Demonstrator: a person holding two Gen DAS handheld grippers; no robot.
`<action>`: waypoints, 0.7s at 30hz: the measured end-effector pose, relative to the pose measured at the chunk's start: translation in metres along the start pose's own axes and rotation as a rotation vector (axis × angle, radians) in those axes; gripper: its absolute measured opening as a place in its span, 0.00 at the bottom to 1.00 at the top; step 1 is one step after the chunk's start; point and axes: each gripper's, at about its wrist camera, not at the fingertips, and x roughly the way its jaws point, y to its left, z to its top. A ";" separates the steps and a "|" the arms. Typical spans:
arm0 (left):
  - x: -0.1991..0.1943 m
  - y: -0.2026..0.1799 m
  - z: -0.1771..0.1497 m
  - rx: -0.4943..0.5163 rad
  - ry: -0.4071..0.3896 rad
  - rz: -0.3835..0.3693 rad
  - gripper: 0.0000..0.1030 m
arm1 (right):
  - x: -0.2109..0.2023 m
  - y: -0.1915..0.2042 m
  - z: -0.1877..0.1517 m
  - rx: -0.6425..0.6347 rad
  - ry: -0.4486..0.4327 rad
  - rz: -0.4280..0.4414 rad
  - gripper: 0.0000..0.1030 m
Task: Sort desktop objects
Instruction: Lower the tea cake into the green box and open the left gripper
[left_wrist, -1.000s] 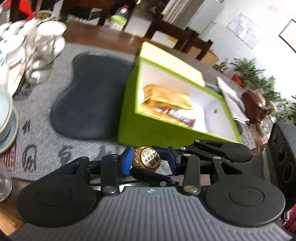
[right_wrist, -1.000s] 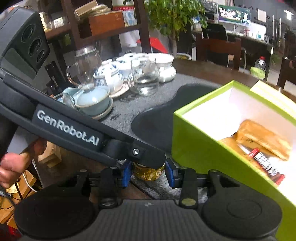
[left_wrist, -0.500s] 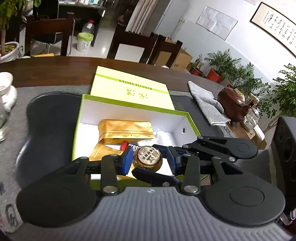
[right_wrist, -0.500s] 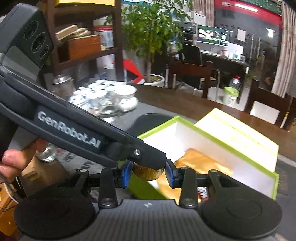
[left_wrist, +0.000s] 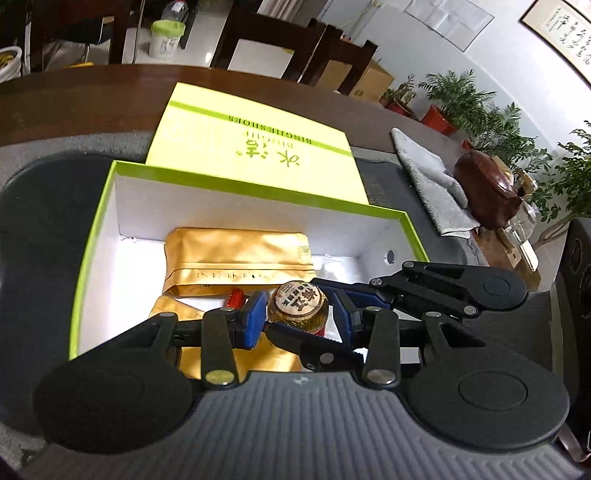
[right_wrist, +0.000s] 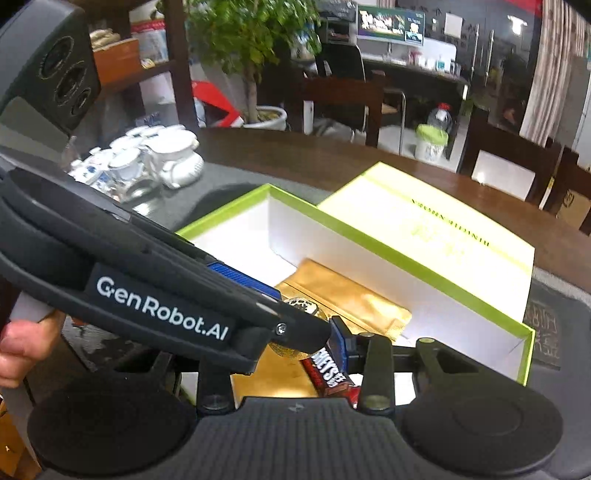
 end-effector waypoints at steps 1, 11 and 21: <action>0.003 0.001 0.000 -0.002 0.005 0.000 0.40 | 0.004 -0.002 0.000 0.003 0.011 -0.002 0.37; 0.018 0.009 0.001 -0.016 0.043 0.021 0.40 | 0.028 -0.020 -0.009 0.036 0.101 -0.008 0.37; 0.014 0.007 -0.002 -0.019 0.037 0.044 0.42 | 0.026 -0.023 -0.013 0.036 0.105 -0.018 0.54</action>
